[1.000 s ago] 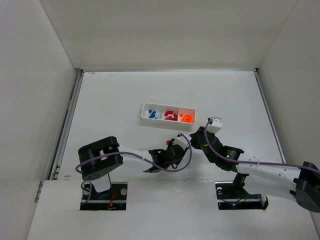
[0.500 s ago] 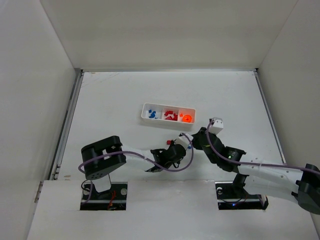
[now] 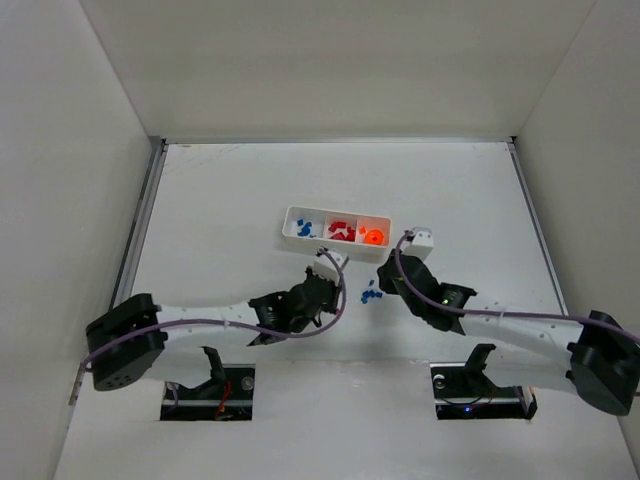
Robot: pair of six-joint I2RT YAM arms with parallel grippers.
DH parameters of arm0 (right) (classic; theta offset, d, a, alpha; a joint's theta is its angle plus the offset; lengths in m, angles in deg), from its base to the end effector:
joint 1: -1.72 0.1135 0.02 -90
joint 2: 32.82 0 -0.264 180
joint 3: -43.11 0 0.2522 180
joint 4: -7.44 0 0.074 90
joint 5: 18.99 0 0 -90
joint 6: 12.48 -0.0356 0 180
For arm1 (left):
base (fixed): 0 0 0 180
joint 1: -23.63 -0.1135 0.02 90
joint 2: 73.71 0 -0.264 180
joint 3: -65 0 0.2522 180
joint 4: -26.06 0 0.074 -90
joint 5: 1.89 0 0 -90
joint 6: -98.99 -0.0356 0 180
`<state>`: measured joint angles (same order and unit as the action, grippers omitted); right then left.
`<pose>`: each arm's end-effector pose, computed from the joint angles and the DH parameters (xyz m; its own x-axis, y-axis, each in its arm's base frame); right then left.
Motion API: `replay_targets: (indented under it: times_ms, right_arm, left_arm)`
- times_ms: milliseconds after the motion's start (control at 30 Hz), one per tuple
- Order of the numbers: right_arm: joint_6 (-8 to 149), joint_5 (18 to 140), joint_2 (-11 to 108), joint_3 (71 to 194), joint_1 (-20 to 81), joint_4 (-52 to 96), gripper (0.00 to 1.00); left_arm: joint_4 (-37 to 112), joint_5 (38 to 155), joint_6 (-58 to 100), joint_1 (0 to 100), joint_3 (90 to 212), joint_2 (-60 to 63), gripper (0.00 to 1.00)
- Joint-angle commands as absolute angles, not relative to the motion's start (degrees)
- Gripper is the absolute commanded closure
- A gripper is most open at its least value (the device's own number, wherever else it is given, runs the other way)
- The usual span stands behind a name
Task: Sort the legos into containers by color
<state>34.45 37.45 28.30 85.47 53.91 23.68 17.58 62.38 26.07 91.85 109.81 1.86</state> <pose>0.1481 0.1588 0.2041 -0.5169 0.2621 -0.8149 -0.0380 0.9440 0.3278 0.1142 -0.2441 0.2000 -0.3364 0.1288 -0.9329 0.6158 0.7795 -0.1144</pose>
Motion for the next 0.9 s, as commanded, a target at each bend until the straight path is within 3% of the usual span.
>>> replay_targets:
  times_ms: [0,200,500,633,700,867]
  right_arm:
    - [38.0,40.9,33.4,92.4,54.0,16.9,0.83]
    - [40.6,48.6,48.0,104.0,52.1,9.6,0.83]
    - [41.9,52.6,68.9,124.4,48.3,10.1,0.82]
    - [41.1,53.8,73.0,129.8,47.7,11.9,0.75]
    - [41.4,53.7,73.7,131.3,47.7,12.2,0.65]
    - [41.0,53.1,70.1,127.3,47.2,10.7,0.55]
  left_arm:
    - [18.7,61.5,29.9,88.5,107.1,-5.4,0.9]
    - [19.4,61.2,35.4,81.7,103.4,-14.0,0.89]
    - [21.0,62.9,40.0,72.5,100.9,-21.1,0.88]
    - [20.6,65.1,41.1,69.0,102.7,-20.1,0.88]
    - [20.0,65.4,41.5,67.5,104.4,-17.7,0.87]
    - [16.3,66.5,41.4,65.9,107.8,-11.1,0.87]
